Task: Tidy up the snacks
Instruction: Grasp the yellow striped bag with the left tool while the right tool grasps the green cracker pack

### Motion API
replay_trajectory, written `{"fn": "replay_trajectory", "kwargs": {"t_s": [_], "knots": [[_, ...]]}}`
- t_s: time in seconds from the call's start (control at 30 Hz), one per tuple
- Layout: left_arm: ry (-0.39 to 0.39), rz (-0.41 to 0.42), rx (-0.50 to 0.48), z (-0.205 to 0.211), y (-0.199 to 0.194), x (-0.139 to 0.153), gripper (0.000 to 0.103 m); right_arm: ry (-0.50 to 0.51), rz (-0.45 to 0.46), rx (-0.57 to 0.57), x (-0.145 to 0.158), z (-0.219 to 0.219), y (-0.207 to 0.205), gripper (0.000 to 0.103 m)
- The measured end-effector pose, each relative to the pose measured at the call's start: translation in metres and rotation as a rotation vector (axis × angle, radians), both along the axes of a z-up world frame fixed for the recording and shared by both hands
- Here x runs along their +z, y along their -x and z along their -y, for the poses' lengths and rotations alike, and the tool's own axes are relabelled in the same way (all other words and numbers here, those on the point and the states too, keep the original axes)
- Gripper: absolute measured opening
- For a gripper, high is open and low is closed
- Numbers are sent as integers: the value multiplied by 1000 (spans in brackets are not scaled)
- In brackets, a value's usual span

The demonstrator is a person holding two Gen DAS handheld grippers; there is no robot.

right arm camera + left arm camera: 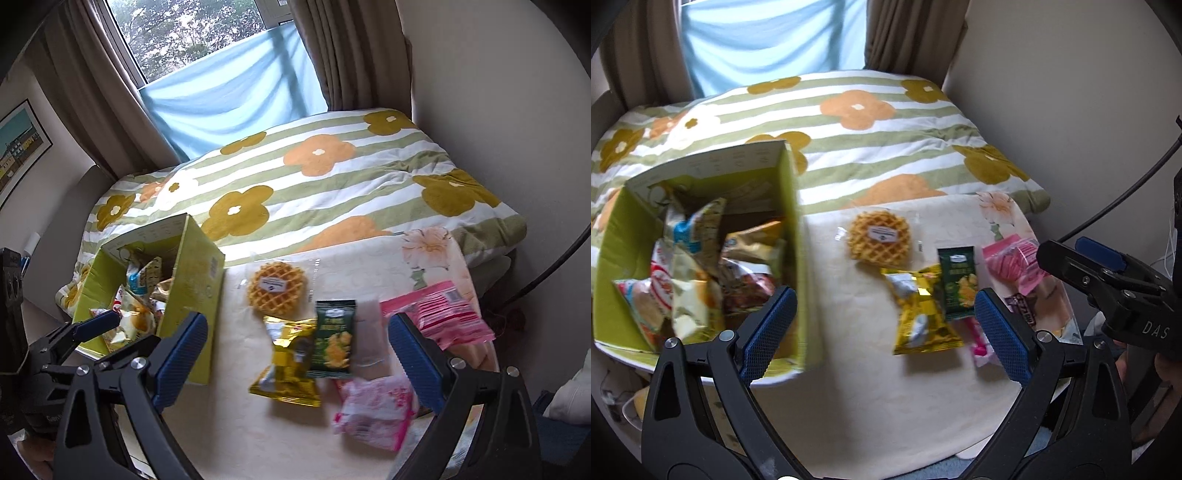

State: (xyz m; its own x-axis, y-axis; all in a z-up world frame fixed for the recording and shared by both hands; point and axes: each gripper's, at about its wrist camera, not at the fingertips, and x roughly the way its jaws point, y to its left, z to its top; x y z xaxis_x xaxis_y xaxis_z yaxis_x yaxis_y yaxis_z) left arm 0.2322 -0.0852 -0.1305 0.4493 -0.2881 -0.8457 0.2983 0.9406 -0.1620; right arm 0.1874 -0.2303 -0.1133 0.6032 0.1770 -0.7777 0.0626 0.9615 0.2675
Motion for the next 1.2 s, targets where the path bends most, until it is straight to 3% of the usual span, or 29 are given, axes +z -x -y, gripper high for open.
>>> {"fn": "replay_trajectory", "kwargs": {"t_s": [0.17,0.4,0.77,0.9,1.07,1.2], "knots": [[-20,-46,-2,42,6,-23,96,47,-22,42,-14,24,-8,97],[-29,-144,51,54,9,-82,96,79,-69,120,-52,29,-22,97],[-94,-60,100,50,0,-125,95,140,-104,142,-101,8,-40,97],[-97,-56,97,49,-6,-137,86,194,-104,126,-111,-4,-43,94],[-64,-61,75,48,-12,-148,86,214,-113,99,-119,-8,-44,90],[-28,-102,41,50,-16,-160,74,230,-126,99,-124,-15,-45,87]]}}
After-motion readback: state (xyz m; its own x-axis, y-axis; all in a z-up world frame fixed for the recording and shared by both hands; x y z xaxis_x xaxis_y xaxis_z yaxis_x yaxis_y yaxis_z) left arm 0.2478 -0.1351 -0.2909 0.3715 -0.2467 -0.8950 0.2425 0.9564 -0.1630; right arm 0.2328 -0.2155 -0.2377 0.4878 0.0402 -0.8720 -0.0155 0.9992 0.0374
